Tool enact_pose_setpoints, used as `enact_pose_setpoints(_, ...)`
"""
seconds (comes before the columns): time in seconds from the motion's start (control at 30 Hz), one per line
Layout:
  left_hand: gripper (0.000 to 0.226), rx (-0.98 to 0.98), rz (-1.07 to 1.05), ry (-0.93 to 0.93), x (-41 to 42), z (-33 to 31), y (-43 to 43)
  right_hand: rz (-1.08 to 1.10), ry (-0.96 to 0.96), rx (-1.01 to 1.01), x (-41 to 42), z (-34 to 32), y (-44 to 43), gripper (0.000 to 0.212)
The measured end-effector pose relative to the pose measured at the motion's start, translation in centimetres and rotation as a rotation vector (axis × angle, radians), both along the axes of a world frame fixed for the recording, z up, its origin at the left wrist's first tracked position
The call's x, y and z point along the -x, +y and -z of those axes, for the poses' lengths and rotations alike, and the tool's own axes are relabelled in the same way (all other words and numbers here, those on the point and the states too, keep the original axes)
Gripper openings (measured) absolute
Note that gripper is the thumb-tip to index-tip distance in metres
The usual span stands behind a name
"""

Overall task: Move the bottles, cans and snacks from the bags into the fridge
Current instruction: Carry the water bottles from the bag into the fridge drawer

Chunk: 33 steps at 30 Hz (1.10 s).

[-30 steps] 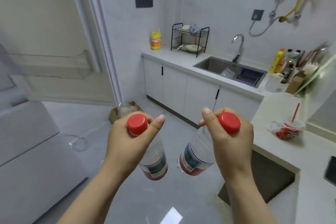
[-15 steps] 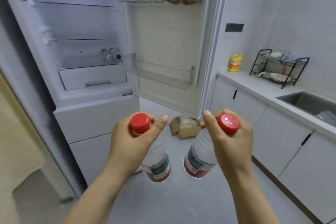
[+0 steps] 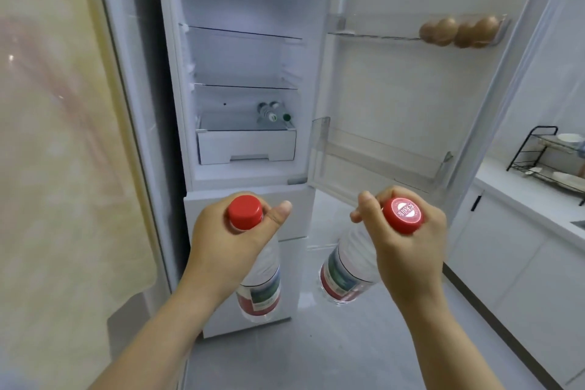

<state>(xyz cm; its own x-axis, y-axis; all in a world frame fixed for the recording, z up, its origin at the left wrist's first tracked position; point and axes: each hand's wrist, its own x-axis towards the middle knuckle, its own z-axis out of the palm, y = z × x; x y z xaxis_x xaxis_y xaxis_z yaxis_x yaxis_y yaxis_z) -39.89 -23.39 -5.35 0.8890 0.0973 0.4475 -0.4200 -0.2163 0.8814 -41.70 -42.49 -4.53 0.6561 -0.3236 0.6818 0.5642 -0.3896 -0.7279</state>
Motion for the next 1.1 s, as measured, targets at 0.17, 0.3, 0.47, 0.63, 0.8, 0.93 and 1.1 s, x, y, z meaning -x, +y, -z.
enact_pose_setpoints(0.17,0.038,0.019,-0.079,0.003,-3.4,0.0,2.7,-0.043,-0.035,0.051,-3.3,-0.5,2.1,0.037)
enact_pose_setpoints(0.3,0.038,0.008,-0.139,-0.011,-6.6,-0.1,3.1,-0.088,-0.085,0.056,-7.0,-0.8,2.3,0.036)
enact_pose_setpoints(0.47,0.04,0.006,-0.214,-0.07,-11.3,-1.3,2.0,-0.139,-0.146,0.02,-12.8,-1.1,1.2,0.033)
enact_pose_setpoints(0.63,0.041,0.012,-0.263,-0.09,-15.8,-2.4,0.5,-0.195,-0.155,0.005,-18.7,-1.5,-0.2,0.036)
enact_pose_setpoints(0.8,0.036,0.001,-0.307,-0.061,-20.2,-2.0,-0.2,-0.251,-0.129,0.0,-23.7,-1.0,-1.3,0.036)
enact_pose_setpoints(0.93,0.038,-0.03,-0.319,-0.032,-23.7,-1.5,-0.2,-0.257,-0.106,-0.006,-27.2,-0.6,-1.4,0.037)
enact_pose_setpoints(1.1,0.043,-0.009,-0.323,-0.006,-28.9,-1.2,1.1,-0.259,-0.102,0.006,-32.1,-0.1,-0.6,0.036)
